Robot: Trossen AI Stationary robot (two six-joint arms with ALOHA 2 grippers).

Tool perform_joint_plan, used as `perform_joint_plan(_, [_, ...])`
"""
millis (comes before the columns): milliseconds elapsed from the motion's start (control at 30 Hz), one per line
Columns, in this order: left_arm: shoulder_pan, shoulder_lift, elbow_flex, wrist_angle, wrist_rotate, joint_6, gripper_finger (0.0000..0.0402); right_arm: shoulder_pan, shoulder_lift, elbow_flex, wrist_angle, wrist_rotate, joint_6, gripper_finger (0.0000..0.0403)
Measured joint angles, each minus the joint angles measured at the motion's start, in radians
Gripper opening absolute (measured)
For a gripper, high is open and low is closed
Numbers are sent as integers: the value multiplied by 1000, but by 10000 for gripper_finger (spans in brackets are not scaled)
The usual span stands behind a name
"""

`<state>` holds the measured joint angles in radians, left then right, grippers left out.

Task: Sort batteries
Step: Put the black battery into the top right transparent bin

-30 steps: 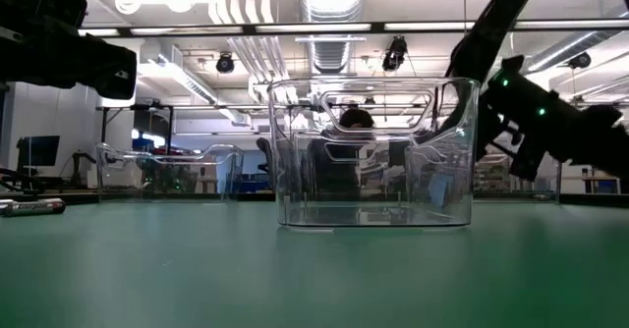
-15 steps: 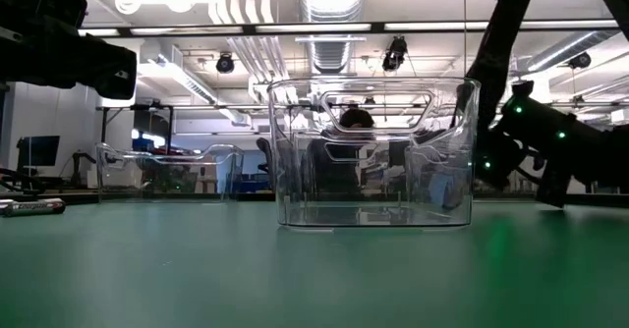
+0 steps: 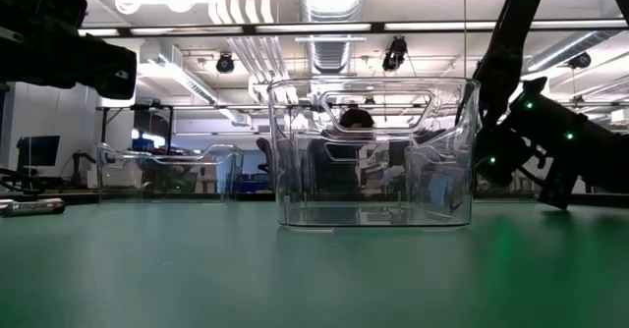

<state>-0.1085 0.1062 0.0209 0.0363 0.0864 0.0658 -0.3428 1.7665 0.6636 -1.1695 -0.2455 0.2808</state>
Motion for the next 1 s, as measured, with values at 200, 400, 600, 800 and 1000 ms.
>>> perform_joint_plan(200, [0, 0, 0, 0, 0, 0, 7, 14, -24, -1, 10, -4, 32, 43])
perform_joint_plan(400, [0, 0, 0, 0, 0, 0, 7, 18, -66, 31, -19, 24, 33, 20])
perform_joint_plan(600, [0, 0, 0, 0, 0, 0, 7, 18, -224, 148, -167, 23, 47, 22])
perform_joint_plan(800, [0, 0, 0, 0, 0, 0, 7, -26, -401, 359, -183, 22, 113, 21])
perform_joint_plan(1000, [0, 0, 0, 0, 0, 0, 7, -199, -411, 535, -83, 110, 104, 21])
